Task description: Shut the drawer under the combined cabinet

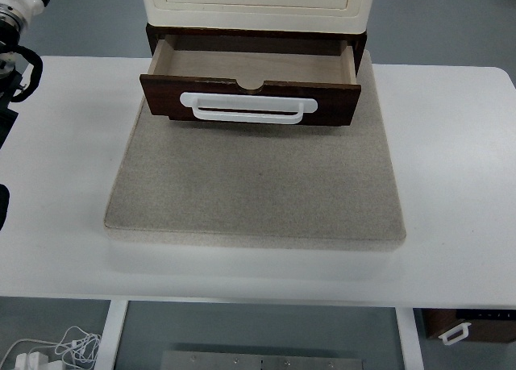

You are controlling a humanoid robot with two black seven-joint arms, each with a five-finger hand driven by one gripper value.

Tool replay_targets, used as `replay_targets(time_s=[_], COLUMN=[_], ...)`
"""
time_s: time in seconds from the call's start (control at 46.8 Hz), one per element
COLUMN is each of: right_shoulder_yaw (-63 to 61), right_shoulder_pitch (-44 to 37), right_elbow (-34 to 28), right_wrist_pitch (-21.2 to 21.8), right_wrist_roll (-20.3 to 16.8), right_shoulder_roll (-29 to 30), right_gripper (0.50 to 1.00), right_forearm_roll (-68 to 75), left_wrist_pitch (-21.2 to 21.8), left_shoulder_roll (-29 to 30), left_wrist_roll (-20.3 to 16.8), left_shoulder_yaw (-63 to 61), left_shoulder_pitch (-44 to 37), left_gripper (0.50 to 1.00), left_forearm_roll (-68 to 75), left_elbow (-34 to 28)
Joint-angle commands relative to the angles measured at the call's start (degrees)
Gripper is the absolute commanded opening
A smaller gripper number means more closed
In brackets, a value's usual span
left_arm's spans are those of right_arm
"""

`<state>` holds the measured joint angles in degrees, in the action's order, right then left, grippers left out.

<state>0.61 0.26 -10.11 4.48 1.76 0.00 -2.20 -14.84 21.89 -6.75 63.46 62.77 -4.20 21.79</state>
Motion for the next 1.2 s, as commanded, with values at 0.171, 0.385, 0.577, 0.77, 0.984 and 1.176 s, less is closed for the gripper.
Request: replay_targets(time_s=[0.171, 0.385, 0.577, 0.77, 0.984, 1.176], right_shoulder_yaw=[0.00, 0.00, 0.00, 0.00, 0.00, 0.00], right_shoulder_pitch=[0.01, 0.01, 0.01, 0.01, 0.01, 0.01], right_elbow=[0.00, 0.00, 0.00, 0.00, 0.00, 0.00], right_wrist_pitch=[0.00, 0.00, 0.00, 0.00, 0.00, 0.00], right_wrist_roll=[0.00, 0.00, 0.00, 0.00, 0.00, 0.00], right_shoulder_roll=[0.00, 0.00, 0.00, 0.00, 0.00, 0.00], right_gripper=[0.952, 0.952, 0.952, 0.952, 0.952, 0.952], right_forearm_roll=[0.00, 0.00, 0.00, 0.00, 0.00, 0.00], left_wrist_pitch=[0.07, -0.10, -2.39, -4.23, -5.29, -5.29], left_shoulder_roll=[6.49, 11.06, 13.61, 18.44, 21.88, 23.20], left_wrist_roll=[0.51, 0.60, 0.69, 0.78, 0.78, 0.69], left_shoulder_yaw=[-0.96, -5.45, -5.80, -9.93, -10.11, -10.02], left_shoulder_pitch=[4.55, 11.49, 16.50, 19.76, 20.37, 19.41], left_gripper=[0.996, 0.996, 0.999, 0.999, 0.999, 0.996], left_forearm_roll=[0.50, 0.50, 0.77, 2.88, 3.75, 6.74], left_elbow=[2.37, 2.64, 2.73, 8.78, 20.21, 28.82])
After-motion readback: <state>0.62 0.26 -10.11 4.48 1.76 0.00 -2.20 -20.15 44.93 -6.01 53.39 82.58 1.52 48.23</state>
